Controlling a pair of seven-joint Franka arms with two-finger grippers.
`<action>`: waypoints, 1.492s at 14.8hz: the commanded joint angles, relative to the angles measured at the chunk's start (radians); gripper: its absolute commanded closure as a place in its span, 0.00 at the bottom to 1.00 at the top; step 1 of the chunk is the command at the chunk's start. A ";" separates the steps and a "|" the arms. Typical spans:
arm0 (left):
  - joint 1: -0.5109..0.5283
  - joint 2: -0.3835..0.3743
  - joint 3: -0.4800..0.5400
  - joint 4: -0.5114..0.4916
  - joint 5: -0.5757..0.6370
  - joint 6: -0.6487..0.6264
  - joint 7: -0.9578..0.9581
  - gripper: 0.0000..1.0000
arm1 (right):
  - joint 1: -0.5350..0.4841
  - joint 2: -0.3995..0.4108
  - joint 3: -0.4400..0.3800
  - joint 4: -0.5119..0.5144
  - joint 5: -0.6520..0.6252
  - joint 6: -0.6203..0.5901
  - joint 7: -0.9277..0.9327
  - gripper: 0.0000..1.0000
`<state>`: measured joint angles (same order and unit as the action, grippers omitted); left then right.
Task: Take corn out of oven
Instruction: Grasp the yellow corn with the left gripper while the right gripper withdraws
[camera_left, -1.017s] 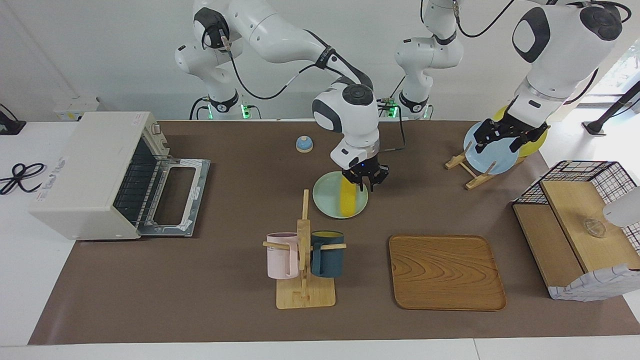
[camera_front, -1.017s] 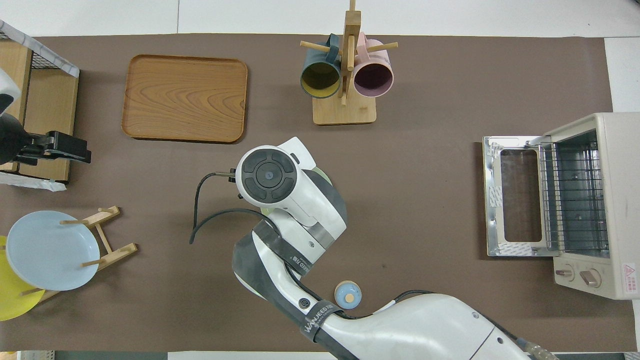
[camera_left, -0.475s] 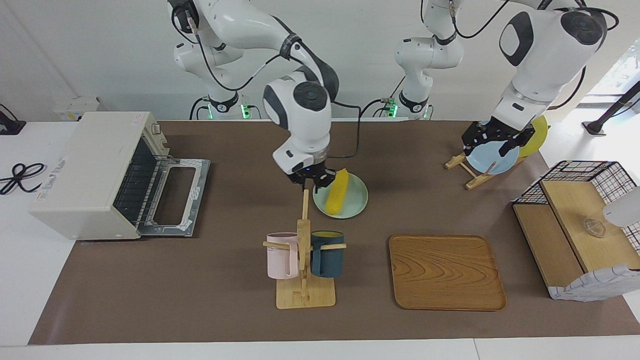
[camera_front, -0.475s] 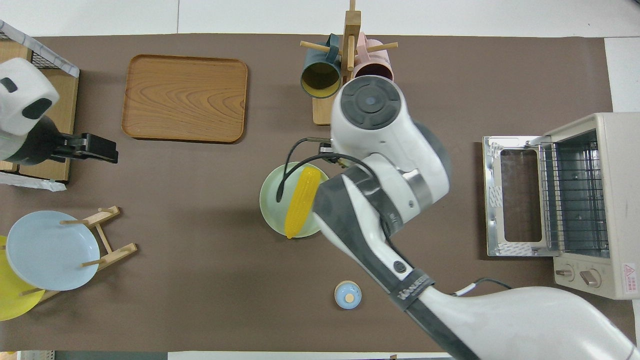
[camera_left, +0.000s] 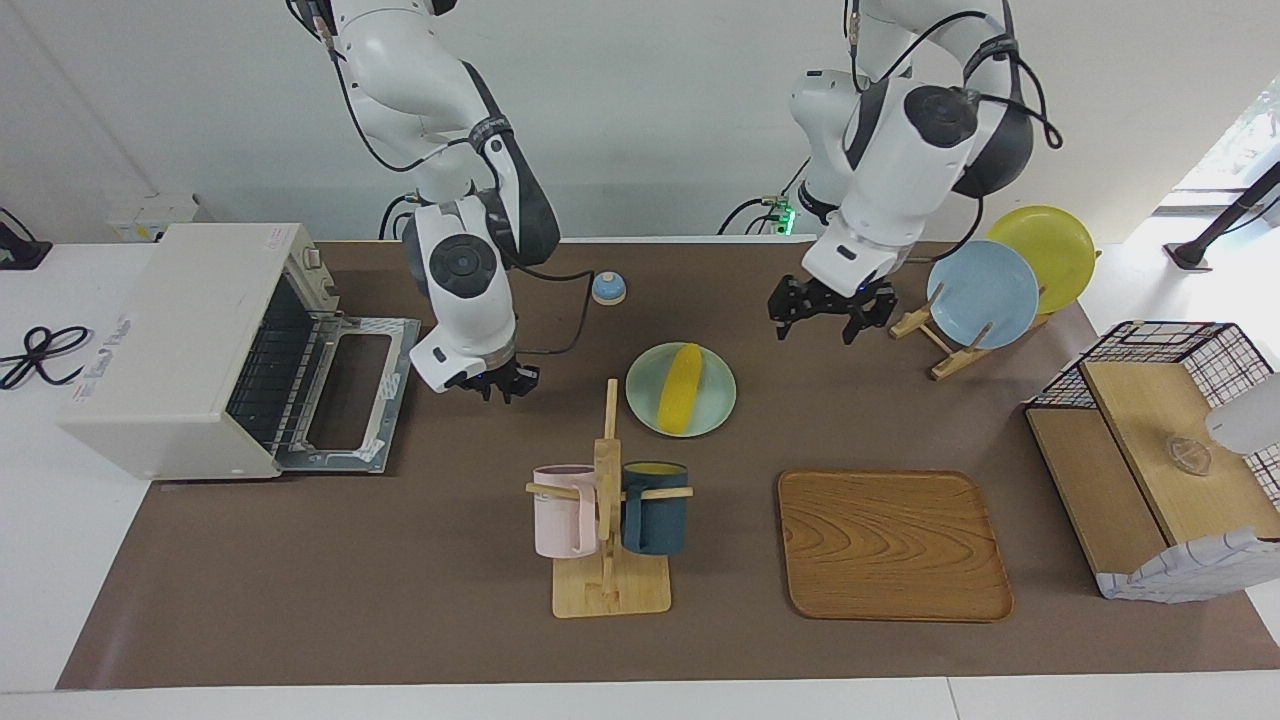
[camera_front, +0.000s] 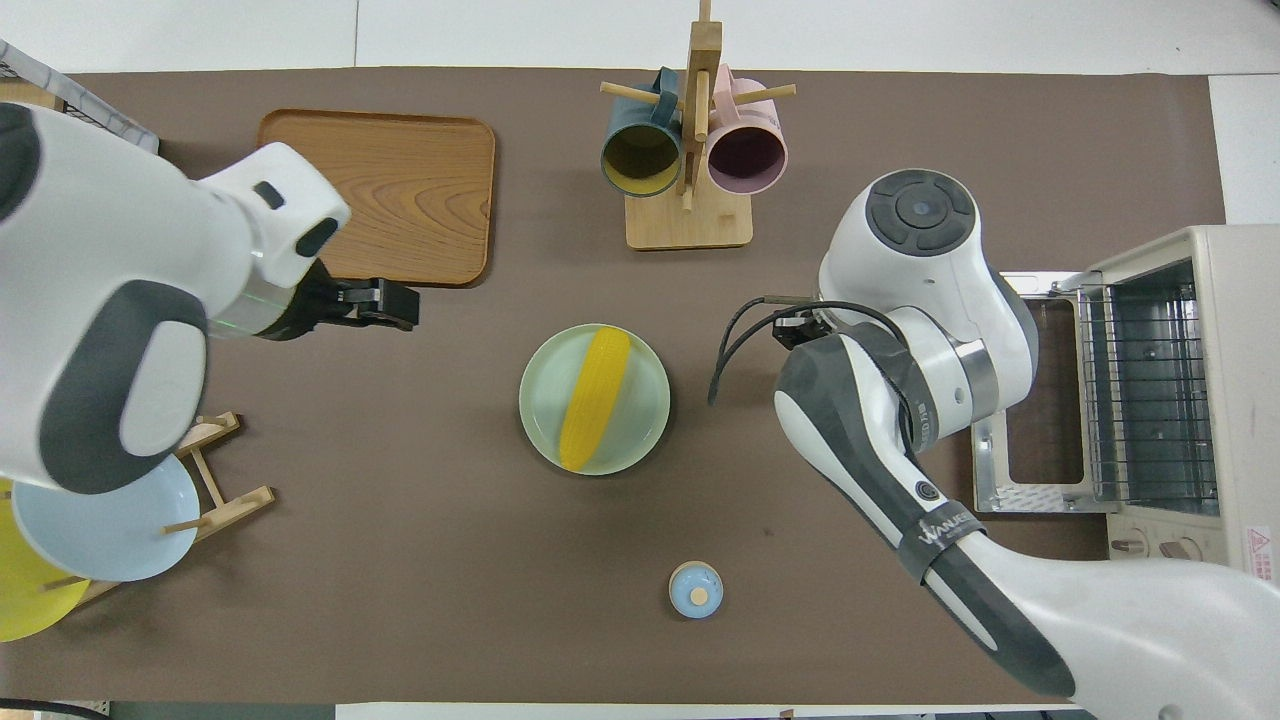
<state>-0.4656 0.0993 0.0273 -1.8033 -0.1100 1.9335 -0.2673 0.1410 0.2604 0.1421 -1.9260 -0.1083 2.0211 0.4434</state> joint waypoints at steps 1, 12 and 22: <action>-0.097 0.091 0.017 -0.014 -0.017 0.122 -0.007 0.00 | -0.050 -0.065 0.013 -0.117 -0.066 0.060 -0.041 1.00; -0.274 0.203 0.014 -0.211 -0.020 0.412 0.049 0.00 | -0.196 -0.082 0.011 -0.266 -0.203 0.166 -0.041 1.00; -0.167 0.139 0.016 -0.193 -0.074 0.305 0.051 1.00 | -0.277 -0.127 0.013 -0.039 -0.344 -0.163 -0.414 1.00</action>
<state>-0.6992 0.3038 0.0405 -2.0047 -0.1385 2.3228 -0.2413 -0.0423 0.1674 0.1834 -2.0128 -0.3746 1.8833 0.1862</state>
